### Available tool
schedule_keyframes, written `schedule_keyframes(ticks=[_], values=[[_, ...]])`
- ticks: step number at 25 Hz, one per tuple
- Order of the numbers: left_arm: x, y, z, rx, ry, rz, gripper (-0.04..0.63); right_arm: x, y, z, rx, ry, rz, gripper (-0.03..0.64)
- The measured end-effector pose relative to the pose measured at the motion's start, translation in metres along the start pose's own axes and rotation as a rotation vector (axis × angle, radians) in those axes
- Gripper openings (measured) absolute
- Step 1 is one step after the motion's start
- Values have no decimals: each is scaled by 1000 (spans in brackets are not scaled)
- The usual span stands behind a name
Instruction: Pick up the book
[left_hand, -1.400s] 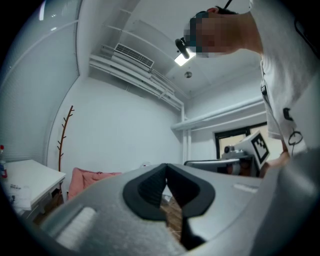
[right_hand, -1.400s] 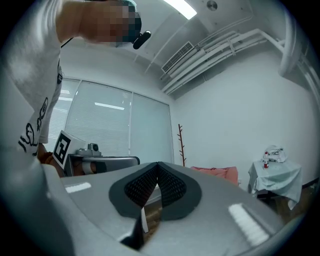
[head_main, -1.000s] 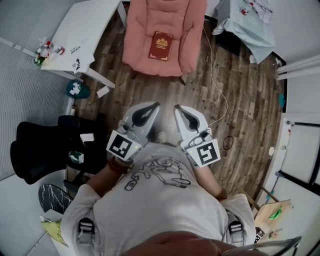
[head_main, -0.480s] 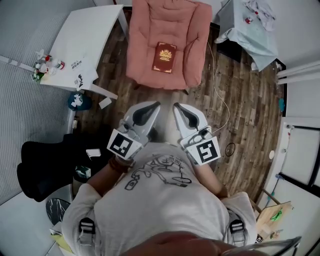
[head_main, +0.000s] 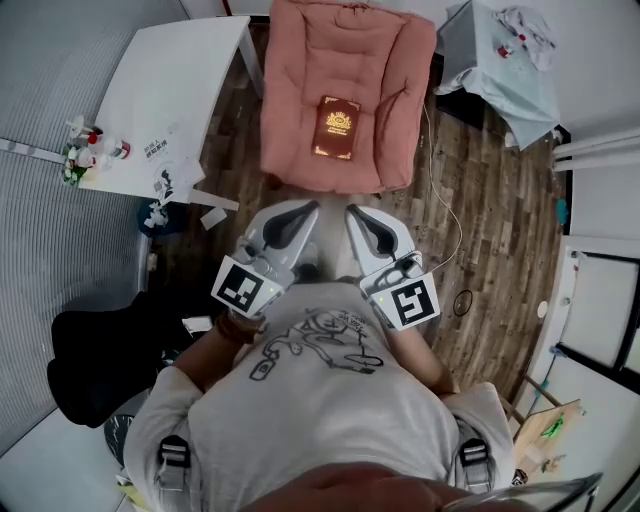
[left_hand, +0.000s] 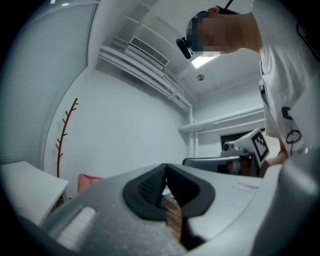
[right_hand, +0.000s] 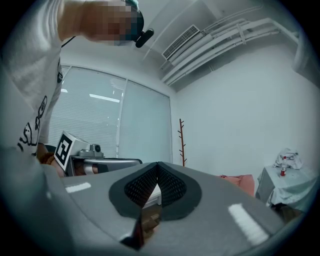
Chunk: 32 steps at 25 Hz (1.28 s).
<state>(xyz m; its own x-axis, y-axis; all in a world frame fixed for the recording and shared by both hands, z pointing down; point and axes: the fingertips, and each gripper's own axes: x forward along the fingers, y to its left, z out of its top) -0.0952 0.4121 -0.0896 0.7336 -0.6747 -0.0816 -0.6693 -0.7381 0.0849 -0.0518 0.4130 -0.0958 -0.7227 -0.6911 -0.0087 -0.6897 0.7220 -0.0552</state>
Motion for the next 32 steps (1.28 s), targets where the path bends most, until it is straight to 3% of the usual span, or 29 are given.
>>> schedule_keyframes(ticks=[19, 32], values=[[42, 72, -29, -50, 55, -14, 5, 65, -57, -28, 21, 55, -38, 6], [165, 113, -39, -58, 82, -10, 5, 97, -184, -28, 36, 44, -42, 6]])
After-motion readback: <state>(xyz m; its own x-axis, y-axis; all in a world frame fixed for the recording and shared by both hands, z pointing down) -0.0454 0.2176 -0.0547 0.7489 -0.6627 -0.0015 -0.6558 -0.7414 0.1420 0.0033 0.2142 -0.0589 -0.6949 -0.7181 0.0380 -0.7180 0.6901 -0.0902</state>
